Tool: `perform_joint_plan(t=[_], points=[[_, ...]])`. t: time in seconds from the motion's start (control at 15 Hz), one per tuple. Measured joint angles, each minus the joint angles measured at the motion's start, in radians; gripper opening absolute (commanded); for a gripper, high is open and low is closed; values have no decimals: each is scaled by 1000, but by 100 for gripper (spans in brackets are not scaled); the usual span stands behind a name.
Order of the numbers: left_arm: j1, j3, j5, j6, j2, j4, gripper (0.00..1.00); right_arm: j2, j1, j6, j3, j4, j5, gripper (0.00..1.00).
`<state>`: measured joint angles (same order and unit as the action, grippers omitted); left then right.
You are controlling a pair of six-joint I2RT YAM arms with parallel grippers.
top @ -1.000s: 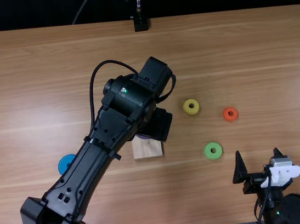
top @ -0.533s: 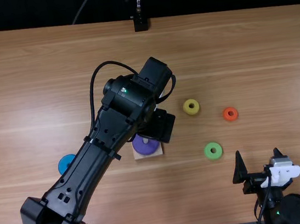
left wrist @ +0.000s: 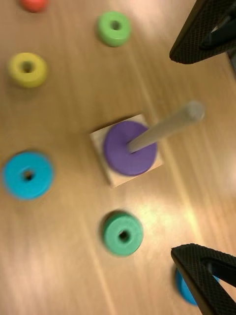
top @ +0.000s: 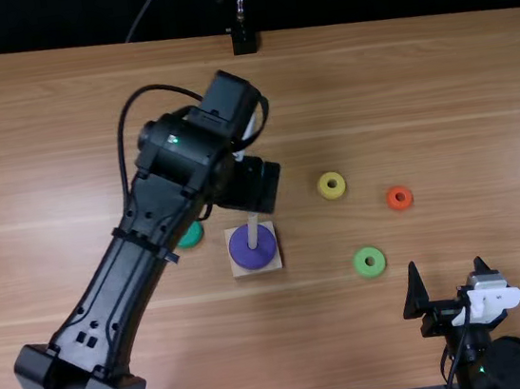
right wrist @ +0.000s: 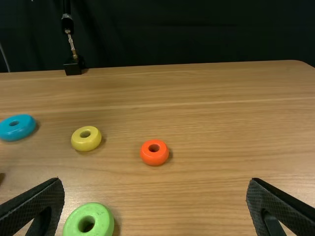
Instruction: Build the Hanoi tower: stack the rings onto the peg from bottom to top in this color order: purple, dark blue, light blue, dark green, light green, yellow, orange.
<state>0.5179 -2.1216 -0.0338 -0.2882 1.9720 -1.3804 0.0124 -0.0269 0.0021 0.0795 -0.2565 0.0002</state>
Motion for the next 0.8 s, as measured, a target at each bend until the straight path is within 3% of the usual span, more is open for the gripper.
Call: perform_joint_plan(t=[0.4,0.6,0.8], points=[[-242,-5,0,3,0,3,100,0,0,0,0,0,0,100],[-369,206,7,6,-68,6,100,0,0,0,0,1,0,100],[-394,448,11,110,-161,71,100,0,0,0,0,0,0,100]])
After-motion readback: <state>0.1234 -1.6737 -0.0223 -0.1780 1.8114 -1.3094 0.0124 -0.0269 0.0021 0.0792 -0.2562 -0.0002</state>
